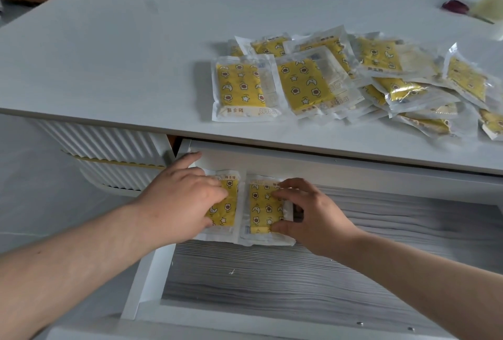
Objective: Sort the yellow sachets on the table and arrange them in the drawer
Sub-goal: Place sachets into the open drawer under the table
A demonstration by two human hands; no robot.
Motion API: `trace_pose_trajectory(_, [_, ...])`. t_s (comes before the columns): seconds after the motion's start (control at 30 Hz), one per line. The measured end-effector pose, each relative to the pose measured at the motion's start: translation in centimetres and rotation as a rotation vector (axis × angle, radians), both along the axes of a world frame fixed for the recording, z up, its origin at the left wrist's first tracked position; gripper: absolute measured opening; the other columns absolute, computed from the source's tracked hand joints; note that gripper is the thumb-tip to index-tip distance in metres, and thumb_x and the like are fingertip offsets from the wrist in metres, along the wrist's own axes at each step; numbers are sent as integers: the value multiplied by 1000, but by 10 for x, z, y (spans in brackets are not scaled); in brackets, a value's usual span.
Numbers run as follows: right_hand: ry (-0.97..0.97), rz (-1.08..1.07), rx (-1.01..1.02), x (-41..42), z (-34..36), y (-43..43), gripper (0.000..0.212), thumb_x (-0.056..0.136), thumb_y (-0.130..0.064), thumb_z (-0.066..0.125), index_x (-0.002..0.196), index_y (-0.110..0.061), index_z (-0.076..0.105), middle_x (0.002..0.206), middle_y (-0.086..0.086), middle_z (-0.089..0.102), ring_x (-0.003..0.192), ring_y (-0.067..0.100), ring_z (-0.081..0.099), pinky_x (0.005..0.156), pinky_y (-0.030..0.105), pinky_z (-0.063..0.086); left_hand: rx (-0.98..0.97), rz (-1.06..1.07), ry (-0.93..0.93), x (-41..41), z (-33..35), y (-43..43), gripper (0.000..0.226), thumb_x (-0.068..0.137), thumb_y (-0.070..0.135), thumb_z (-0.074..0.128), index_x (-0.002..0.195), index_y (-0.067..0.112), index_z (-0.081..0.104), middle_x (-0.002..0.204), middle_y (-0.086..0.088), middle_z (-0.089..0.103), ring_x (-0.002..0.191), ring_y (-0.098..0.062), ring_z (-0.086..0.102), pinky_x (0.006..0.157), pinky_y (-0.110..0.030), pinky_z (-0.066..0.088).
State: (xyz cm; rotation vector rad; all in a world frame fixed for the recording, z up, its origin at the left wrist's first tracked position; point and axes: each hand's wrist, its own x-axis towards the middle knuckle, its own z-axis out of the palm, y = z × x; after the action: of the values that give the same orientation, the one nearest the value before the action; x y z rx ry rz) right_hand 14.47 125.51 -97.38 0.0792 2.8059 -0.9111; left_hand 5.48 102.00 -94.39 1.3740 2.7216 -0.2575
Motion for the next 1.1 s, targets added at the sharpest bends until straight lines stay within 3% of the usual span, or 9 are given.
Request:
trace_pose_trajectory(0.23, [9, 9, 34, -1, 0, -2, 62, 78, -42, 76, 134, -29, 55, 137, -16, 41, 104, 1, 41, 91, 15, 36, 10, 4, 11, 1, -2, 0, 46, 81, 54, 62, 123, 34, 61, 130, 18, 60, 121, -11, 52, 112, -31, -11])
trace_pose_trajectory(0.43, [-9, -2, 38, -2, 1, -3, 62, 77, -42, 77, 134, -29, 56, 136, -16, 42, 111, 8, 48, 97, 19, 41, 35, 6, -14, -1, -1, 0, 47, 81, 54, 63, 124, 37, 62, 131, 17, 60, 121, -13, 53, 116, -34, -1])
trace_pose_trajectory(0.63, [-15, 32, 53, -3, 0, -1, 63, 79, -45, 74, 135, -28, 52, 136, -14, 41, 112, 7, 46, 95, 17, 37, 1, 14, -12, -3, -3, -3, 40, 59, 53, 77, 96, 37, 75, 96, 18, 73, 93, -12, 67, 112, -37, 22])
trace_pose_trajectory(0.73, [-30, 41, 69, -1, 4, -2, 64, 80, -47, 72, 138, -28, 50, 137, -14, 38, 114, 8, 47, 95, 16, 37, 24, 12, -7, -2, -6, -3, 35, 58, 51, 73, 90, 36, 73, 90, 18, 71, 91, -11, 66, 111, -33, 13])
trace_pose_trajectory(0.83, [-63, 59, 104, -1, 14, -3, 70, 81, -53, 68, 142, -29, 44, 140, -14, 35, 103, 3, 46, 93, 20, 45, 43, 1, 1, 0, -2, -3, 36, 61, 51, 71, 93, 36, 71, 93, 18, 69, 95, -10, 65, 113, -34, 18])
trace_pose_trajectory(0.93, [-135, 128, 177, -1, 39, -2, 71, 84, -59, 60, 146, -34, 34, 144, -12, 34, 107, 9, 55, 93, 25, 47, 86, 4, -130, 2, 16, -3, 38, 83, 51, 60, 119, 40, 62, 121, 22, 60, 120, -4, 51, 114, -21, -3])
trace_pose_trajectory(0.97, [-181, 162, 202, -1, 51, 0, 72, 85, -59, 58, 147, -36, 30, 145, -13, 34, 112, 10, 55, 95, 25, 46, 104, 24, -198, 2, 25, -4, 42, 87, 51, 58, 127, 42, 56, 130, 25, 53, 126, 1, 43, 112, -16, -3])
trace_pose_trajectory(1.03, [-282, 202, 220, 5, 82, 5, 71, 86, -60, 56, 147, -43, 24, 140, -20, 38, 119, 8, 52, 97, 24, 41, 111, 106, -365, 3, 49, -7, 51, 85, 50, 62, 134, 46, 47, 132, 33, 43, 123, 10, 37, 110, -12, 14])
trace_pose_trajectory(1.1, [-339, 195, 195, 19, 114, 10, 64, 86, -60, 55, 144, -49, 29, 129, -29, 44, 109, -1, 53, 97, 22, 38, 127, 170, -499, 6, 76, -12, 51, 79, 53, 67, 127, 54, 47, 121, 41, 40, 112, 21, 36, 100, -6, 26])
